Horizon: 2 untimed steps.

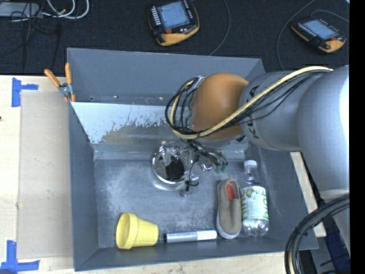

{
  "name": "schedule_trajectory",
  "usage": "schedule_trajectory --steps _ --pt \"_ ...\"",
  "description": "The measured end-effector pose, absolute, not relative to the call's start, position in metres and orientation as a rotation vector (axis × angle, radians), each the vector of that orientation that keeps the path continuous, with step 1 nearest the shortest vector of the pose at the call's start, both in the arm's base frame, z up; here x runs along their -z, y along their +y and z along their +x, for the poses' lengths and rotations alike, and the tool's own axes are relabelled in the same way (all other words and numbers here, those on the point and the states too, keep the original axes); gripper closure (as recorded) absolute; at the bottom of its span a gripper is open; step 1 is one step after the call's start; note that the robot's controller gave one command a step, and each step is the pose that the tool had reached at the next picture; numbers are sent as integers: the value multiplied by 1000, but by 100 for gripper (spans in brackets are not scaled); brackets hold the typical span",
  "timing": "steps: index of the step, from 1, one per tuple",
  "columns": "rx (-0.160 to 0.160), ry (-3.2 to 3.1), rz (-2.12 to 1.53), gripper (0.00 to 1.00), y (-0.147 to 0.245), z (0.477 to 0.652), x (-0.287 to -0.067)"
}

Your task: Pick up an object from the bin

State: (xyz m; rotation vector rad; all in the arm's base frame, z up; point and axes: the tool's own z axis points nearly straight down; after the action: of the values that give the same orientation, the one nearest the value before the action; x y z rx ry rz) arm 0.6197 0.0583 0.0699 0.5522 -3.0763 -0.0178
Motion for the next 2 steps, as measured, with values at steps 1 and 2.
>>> schedule_trajectory --steps 1,2 --pt "19 -3074 557 0 65 615 -70" --pt "22 -3042 721 0 66 622 -70"
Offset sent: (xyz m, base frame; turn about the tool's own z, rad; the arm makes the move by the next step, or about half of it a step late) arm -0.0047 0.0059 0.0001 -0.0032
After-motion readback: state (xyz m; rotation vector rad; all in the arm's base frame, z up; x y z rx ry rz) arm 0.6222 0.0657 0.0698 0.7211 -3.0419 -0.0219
